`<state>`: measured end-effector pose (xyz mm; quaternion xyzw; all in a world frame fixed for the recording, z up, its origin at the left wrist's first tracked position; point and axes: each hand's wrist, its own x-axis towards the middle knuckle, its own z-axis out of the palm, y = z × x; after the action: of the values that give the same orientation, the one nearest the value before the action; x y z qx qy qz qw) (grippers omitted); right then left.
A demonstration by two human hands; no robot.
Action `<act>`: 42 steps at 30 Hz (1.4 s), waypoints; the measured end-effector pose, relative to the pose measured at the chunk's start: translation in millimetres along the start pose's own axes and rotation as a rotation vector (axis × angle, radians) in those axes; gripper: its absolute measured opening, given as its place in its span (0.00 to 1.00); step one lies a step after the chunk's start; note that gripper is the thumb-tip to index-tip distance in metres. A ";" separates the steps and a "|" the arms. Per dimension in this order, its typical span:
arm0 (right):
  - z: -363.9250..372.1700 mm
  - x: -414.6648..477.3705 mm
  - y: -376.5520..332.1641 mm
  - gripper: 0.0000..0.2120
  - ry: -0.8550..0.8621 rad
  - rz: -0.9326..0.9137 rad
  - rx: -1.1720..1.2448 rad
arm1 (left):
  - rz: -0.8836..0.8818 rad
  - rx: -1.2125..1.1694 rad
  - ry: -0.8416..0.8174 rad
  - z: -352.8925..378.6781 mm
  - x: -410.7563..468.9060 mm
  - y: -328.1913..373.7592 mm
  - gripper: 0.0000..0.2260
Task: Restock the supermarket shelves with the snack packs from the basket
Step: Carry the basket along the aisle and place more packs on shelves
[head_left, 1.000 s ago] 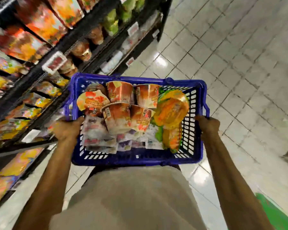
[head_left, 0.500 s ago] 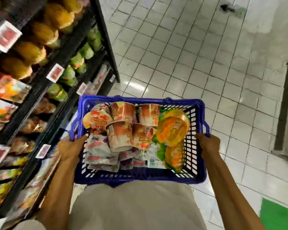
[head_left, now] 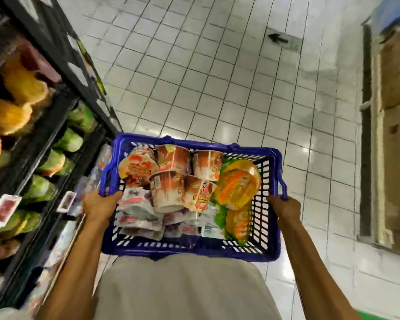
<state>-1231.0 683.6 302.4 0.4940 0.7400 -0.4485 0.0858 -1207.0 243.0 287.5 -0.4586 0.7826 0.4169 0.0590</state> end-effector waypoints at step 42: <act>561.7 298.7 -864.7 0.10 -0.583 -0.858 -0.796 | -0.769 -0.694 0.647 184.2 382.0 470.4 0.17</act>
<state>-2255.7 363.6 305.2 -0.0566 0.9272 -0.2502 0.2728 -1839.9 226.8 268.8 -0.8039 0.3578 0.4361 -0.1884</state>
